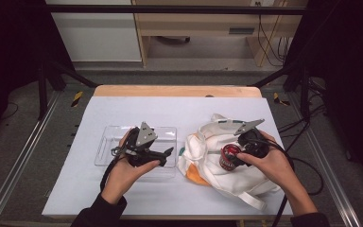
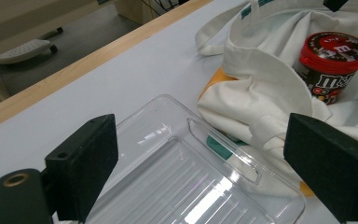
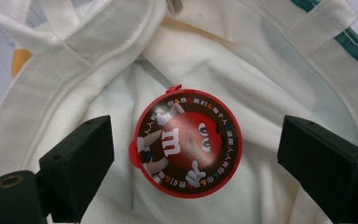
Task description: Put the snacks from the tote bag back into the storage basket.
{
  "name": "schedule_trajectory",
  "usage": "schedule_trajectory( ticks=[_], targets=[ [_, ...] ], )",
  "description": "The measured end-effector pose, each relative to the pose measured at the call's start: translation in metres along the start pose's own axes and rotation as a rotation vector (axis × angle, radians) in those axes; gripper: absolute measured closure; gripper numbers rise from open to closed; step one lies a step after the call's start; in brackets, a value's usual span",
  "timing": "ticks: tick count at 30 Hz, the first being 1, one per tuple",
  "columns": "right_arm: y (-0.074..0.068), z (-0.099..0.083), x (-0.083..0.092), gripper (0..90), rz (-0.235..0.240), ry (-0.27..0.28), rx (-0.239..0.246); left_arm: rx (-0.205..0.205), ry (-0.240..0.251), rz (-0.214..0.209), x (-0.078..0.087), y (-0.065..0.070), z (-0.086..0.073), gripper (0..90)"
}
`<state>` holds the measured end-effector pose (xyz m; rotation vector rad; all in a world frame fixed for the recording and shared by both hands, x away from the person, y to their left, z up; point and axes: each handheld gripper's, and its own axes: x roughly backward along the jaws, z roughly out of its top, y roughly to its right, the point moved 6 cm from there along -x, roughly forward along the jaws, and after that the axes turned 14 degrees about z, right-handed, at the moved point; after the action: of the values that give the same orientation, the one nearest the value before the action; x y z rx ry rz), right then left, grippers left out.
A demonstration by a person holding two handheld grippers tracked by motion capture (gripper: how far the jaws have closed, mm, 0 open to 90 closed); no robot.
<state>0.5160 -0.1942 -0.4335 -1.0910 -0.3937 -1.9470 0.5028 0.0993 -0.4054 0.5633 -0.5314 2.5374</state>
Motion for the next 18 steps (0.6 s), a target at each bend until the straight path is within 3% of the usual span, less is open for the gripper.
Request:
schedule_trajectory(
  ticks=[5,18],
  targets=[
    [0.004,-0.002,-0.006,11.8,0.004,-0.032,-0.001,0.0,-0.039,0.005,-0.004,-0.004,-0.011,9.5],
    [0.003,-0.003,-0.012,12.0,0.034,-0.072,0.015,0.006,-0.032,0.018,-0.003,-0.01,-0.011,9.6]
  ],
)
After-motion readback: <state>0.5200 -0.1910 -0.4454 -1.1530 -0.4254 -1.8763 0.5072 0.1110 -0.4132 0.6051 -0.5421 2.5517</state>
